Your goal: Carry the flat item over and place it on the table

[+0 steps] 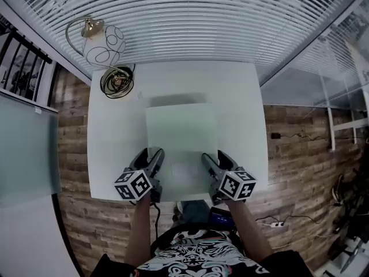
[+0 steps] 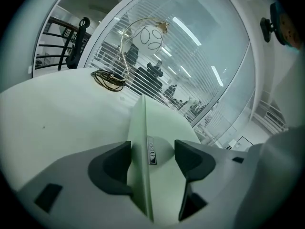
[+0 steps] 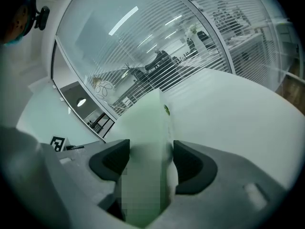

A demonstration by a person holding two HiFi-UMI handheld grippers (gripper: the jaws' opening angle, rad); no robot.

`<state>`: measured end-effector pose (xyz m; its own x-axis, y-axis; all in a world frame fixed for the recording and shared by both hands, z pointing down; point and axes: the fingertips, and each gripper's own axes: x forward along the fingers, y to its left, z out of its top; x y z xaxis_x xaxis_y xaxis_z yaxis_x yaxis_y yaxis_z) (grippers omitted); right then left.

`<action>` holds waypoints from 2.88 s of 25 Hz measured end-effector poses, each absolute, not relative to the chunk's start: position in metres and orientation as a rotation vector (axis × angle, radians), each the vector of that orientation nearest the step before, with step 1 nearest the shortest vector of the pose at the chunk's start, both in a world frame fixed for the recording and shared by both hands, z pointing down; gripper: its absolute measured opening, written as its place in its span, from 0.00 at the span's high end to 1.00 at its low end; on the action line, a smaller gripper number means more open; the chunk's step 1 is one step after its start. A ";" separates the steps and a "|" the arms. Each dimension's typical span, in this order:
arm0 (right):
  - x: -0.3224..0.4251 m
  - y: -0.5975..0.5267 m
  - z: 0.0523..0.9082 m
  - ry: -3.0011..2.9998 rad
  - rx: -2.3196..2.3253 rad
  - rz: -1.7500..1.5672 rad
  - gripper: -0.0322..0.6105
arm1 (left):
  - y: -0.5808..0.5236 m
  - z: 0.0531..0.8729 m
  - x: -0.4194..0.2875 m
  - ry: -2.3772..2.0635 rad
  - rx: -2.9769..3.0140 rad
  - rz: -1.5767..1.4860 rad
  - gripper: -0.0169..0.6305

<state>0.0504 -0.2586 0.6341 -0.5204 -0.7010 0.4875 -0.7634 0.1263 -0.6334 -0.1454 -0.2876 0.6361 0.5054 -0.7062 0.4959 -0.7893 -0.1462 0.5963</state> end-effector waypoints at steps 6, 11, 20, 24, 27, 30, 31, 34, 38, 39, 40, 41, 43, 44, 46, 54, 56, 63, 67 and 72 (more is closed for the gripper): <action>0.051 -0.274 0.647 -2.279 1.473 1.409 0.52 | -0.301 0.649 -0.148 -1.225 1.831 0.126 0.55; 0.050 -0.280 0.650 -2.270 1.440 1.417 0.52 | -0.304 0.655 -0.150 -1.236 1.783 0.144 0.55; 0.052 -0.282 0.650 -2.277 1.425 1.427 0.52 | -0.306 0.655 -0.150 -1.235 1.767 0.145 0.55; 0.051 -0.281 0.651 -2.279 1.423 1.428 0.52 | -0.304 0.655 -0.151 -1.247 1.767 0.154 0.55; 0.051 -0.280 0.650 -2.285 1.424 1.435 0.52 | -0.304 0.655 -0.151 -1.247 1.769 0.154 0.55; 0.052 -0.280 0.649 -2.287 1.432 1.407 0.52 | -0.305 0.655 -0.150 -1.238 1.775 0.137 0.55; 0.052 -0.280 0.649 -2.288 1.433 1.376 0.52 | -0.305 0.655 -0.150 -1.239 1.776 0.136 0.55; 0.052 -0.280 0.647 -2.290 1.425 1.280 0.52 | -0.305 0.653 -0.151 -1.251 1.780 0.135 0.55; 0.054 -0.280 0.642 -2.288 1.413 1.169 0.52 | -0.306 0.649 -0.152 -1.255 1.791 0.113 0.55; 0.054 -0.280 0.640 -2.288 1.414 1.135 0.52 | -0.306 0.648 -0.152 -1.257 1.794 0.107 0.55; 0.054 -0.281 0.638 -2.289 1.413 1.105 0.52 | -0.307 0.647 -0.153 -1.259 1.798 0.105 0.55; 0.054 -0.281 0.637 -2.292 1.413 1.079 0.52 | -0.307 0.646 -0.154 -1.262 1.802 0.107 0.55; 0.056 -0.282 0.633 -2.293 1.427 1.023 0.52 | -0.308 0.643 -0.157 -1.281 1.812 0.116 0.55; 0.057 -0.282 0.631 -2.291 1.439 0.990 0.52 | -0.308 0.640 -0.158 -1.296 1.819 0.119 0.55; 0.060 -0.283 0.627 -2.288 1.456 0.931 0.53 | -0.307 0.633 -0.162 -1.334 1.837 0.128 0.55; 0.057 -0.282 0.611 -2.331 1.461 0.837 0.67 | -0.304 0.609 -0.170 -1.365 1.884 0.074 0.61; 0.057 -0.280 0.608 -2.339 1.468 0.824 0.76 | -0.303 0.602 -0.168 -1.364 1.904 0.054 0.68; 0.058 -0.276 0.589 -2.376 1.555 0.780 0.94 | -0.292 0.599 -0.162 -1.324 1.903 0.100 0.95; 0.055 -0.273 0.579 -2.368 1.549 0.670 0.94 | -0.289 0.582 -0.160 -1.356 1.960 0.112 0.95; 0.054 -0.269 0.565 -2.380 1.582 0.647 0.94 | -0.282 0.555 -0.154 -1.359 2.045 0.074 0.96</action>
